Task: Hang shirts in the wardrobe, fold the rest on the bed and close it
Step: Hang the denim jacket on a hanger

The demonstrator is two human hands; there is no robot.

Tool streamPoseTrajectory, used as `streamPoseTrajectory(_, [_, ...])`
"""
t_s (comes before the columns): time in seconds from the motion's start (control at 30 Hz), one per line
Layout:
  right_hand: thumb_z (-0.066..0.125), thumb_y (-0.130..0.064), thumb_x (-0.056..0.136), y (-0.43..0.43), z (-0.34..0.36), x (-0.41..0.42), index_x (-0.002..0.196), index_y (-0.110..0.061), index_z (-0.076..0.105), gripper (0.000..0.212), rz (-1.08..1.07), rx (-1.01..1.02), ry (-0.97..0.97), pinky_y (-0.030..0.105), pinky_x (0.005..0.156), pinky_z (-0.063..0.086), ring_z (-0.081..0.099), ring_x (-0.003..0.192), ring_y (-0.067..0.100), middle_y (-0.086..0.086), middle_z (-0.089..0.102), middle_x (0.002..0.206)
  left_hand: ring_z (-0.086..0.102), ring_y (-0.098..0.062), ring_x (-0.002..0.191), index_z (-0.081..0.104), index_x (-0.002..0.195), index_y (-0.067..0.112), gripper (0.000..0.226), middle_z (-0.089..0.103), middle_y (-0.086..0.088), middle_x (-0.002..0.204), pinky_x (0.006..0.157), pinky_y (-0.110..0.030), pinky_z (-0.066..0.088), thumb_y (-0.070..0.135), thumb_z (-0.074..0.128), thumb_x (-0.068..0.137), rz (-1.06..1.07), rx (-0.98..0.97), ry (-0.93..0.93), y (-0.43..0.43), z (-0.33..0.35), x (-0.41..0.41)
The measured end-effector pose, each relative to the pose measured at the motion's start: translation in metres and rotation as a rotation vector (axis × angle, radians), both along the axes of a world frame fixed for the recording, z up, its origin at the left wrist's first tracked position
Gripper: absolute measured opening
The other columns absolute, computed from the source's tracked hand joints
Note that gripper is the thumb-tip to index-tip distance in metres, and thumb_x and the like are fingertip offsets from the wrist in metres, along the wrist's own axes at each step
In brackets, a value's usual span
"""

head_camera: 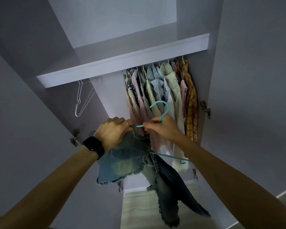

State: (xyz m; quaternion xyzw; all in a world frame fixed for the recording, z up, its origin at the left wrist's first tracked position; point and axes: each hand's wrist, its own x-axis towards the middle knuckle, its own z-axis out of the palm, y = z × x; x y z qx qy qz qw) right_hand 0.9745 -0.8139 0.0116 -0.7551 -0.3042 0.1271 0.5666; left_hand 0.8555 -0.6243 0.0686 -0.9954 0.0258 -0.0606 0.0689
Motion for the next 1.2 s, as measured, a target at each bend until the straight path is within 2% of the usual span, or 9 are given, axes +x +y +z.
streamPoseTrajectory(0.13, [0.078, -0.050, 0.079, -0.016, -0.010, 0.000, 0.089, -0.021, 0.065, 0.033, -0.311, 0.046, -0.327, 0.027, 0.069, 0.049, 0.060, 0.083, 0.010, -0.008, 0.065, 0.085, 0.054, -0.023, 0.106, 0.048, 0.128, 0.021, 0.030, 0.058, 0.000, 0.113, 0.075, -0.038, 0.048, 0.035, 0.032, 0.107, 0.099, 0.081, 0.003, -0.002, 0.005, 0.008])
streamPoseTrajectory(0.2, [0.072, -0.050, 0.082, -0.028, -0.024, -0.006, 0.073, -0.029, 0.054, 0.029, -0.387, 0.044, -0.383, 0.028, 0.060, 0.043, 0.054, 0.068, 0.008, -0.010, 0.055, 0.066, 0.054, -0.025, 0.106, 0.047, 0.126, 0.019, 0.027, 0.057, -0.001, 0.113, 0.070, -0.037, 0.045, 0.031, 0.034, 0.107, 0.149, 0.096, -0.038, -0.001, 0.013, 0.013])
streamPoseTrajectory(0.33, [0.050, -0.067, 0.085, -0.022, -0.046, -0.016, 0.062, -0.027, 0.050, 0.047, -0.181, -0.207, -0.278, 0.022, 0.053, 0.039, 0.049, 0.050, 0.006, -0.007, 0.052, 0.053, 0.051, -0.029, 0.113, 0.044, 0.129, 0.019, 0.026, 0.053, -0.004, 0.118, 0.072, -0.040, 0.043, 0.026, 0.040, 0.104, 0.232, 0.130, -0.139, -0.001, 0.042, 0.022])
streamPoseTrajectory(0.43, [0.066, -0.043, 0.089, 0.013, -0.059, -0.017, 0.080, -0.022, 0.059, 0.024, -0.163, -0.225, -0.345, 0.032, 0.073, 0.050, 0.063, 0.078, 0.019, -0.003, 0.067, 0.082, 0.049, -0.030, 0.115, 0.042, 0.131, 0.018, 0.028, 0.052, -0.006, 0.119, 0.077, -0.044, 0.047, 0.023, 0.040, 0.103, 0.268, 0.124, -0.213, -0.004, 0.064, 0.020])
streamPoseTrajectory(0.57, [0.059, -0.052, 0.088, 0.065, -0.051, -0.020, 0.126, -0.019, 0.058, 0.050, -0.240, -0.285, -0.401, 0.039, 0.084, 0.052, 0.061, 0.108, 0.028, 0.007, 0.064, 0.123, 0.049, -0.032, 0.114, 0.044, 0.129, 0.016, 0.028, 0.052, -0.007, 0.118, 0.079, -0.045, 0.047, 0.022, 0.041, 0.102, 0.287, 0.115, -0.290, -0.004, 0.085, 0.007])
streamPoseTrajectory(0.67, [0.056, -0.044, 0.091, 0.093, -0.031, -0.021, 0.138, -0.019, 0.047, 0.053, -0.267, -0.359, -0.466, 0.040, 0.077, 0.052, 0.062, 0.107, 0.035, 0.010, 0.058, 0.132, 0.049, -0.031, 0.113, 0.043, 0.127, 0.017, 0.026, 0.052, -0.006, 0.119, 0.077, -0.043, 0.046, 0.023, 0.041, 0.102, 0.333, 0.107, -0.331, 0.008, 0.095, -0.012])
streamPoseTrajectory(0.87, [0.055, -0.050, 0.091, 0.142, -0.002, -0.042, 0.120, -0.021, 0.052, 0.041, -0.147, -0.286, -0.433, 0.039, 0.076, 0.053, 0.063, 0.099, 0.033, 0.005, 0.059, 0.114, 0.051, -0.029, 0.107, 0.043, 0.122, 0.017, 0.021, 0.053, -0.004, 0.113, 0.069, -0.039, 0.038, 0.021, 0.043, 0.101, 0.408, 0.085, -0.412, 0.036, 0.101, -0.040])
streamPoseTrajectory(1.0, [0.050, -0.039, 0.097, 0.160, 0.001, -0.047, 0.111, -0.016, 0.052, 0.027, -0.134, -0.271, -0.533, 0.040, 0.071, 0.052, 0.065, 0.092, 0.035, 0.008, 0.066, 0.101, 0.051, -0.029, 0.105, 0.044, 0.122, 0.018, 0.021, 0.053, -0.003, 0.113, 0.069, -0.039, 0.040, 0.021, 0.043, 0.101, 0.428, 0.096, -0.433, 0.053, 0.103, -0.056])
streamPoseTrajectory(1.2, [0.066, -0.028, 0.084, 0.141, -0.017, -0.031, 0.128, -0.010, 0.050, 0.049, -0.066, -0.404, -0.710, 0.042, 0.070, 0.050, 0.064, 0.093, 0.041, 0.013, 0.061, 0.113, 0.051, -0.029, 0.104, 0.044, 0.123, 0.019, 0.019, 0.053, -0.004, 0.110, 0.063, -0.037, 0.038, 0.025, 0.039, 0.105, 0.546, 0.005, -0.418, 0.088, 0.079, -0.092])
